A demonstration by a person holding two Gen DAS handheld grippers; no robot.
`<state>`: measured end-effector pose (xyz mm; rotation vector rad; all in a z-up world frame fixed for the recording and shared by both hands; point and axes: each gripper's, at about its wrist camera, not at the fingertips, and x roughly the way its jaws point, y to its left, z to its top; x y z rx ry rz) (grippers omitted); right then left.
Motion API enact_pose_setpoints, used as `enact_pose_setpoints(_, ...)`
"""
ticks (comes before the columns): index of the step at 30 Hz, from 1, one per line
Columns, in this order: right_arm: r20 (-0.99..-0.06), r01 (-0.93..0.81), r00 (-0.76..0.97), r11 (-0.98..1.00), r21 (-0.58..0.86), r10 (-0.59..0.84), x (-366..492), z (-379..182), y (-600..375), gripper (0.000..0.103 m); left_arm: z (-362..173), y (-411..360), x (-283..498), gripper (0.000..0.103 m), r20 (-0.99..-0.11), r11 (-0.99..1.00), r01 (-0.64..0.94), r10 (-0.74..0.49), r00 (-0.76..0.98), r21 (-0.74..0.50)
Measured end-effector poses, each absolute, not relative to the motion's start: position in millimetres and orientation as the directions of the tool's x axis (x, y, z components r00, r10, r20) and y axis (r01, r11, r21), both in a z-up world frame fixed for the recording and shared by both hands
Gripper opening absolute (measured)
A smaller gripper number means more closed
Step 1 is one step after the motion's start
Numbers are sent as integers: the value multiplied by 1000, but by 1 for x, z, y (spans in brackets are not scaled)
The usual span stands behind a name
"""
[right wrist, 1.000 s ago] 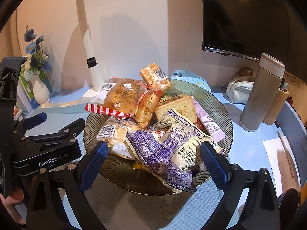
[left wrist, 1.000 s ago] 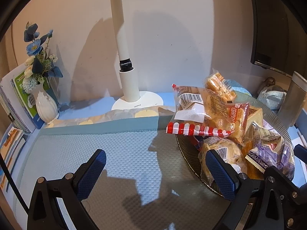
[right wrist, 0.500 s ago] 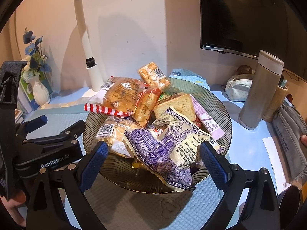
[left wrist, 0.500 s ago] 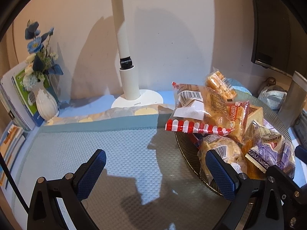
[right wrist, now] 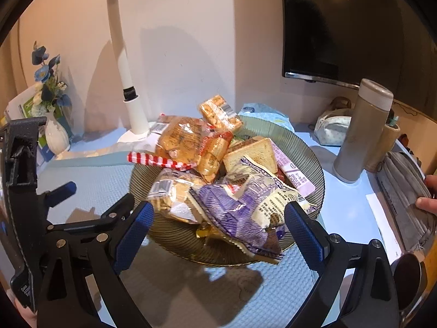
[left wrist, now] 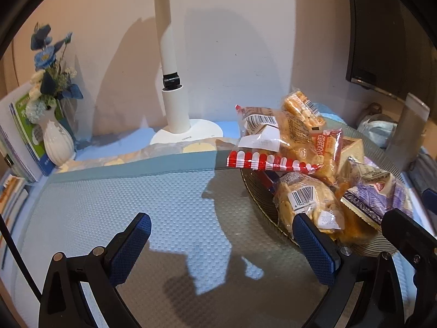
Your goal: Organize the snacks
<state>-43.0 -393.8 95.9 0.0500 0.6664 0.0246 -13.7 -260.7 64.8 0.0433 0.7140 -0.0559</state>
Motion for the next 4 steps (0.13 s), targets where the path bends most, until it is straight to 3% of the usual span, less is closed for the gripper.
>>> enact_pose_setpoints(4,-592,10,806,1000,-14,-16,-53,109,-375,97,69,-247,-15,103,-649,997,74,-46,759,15)
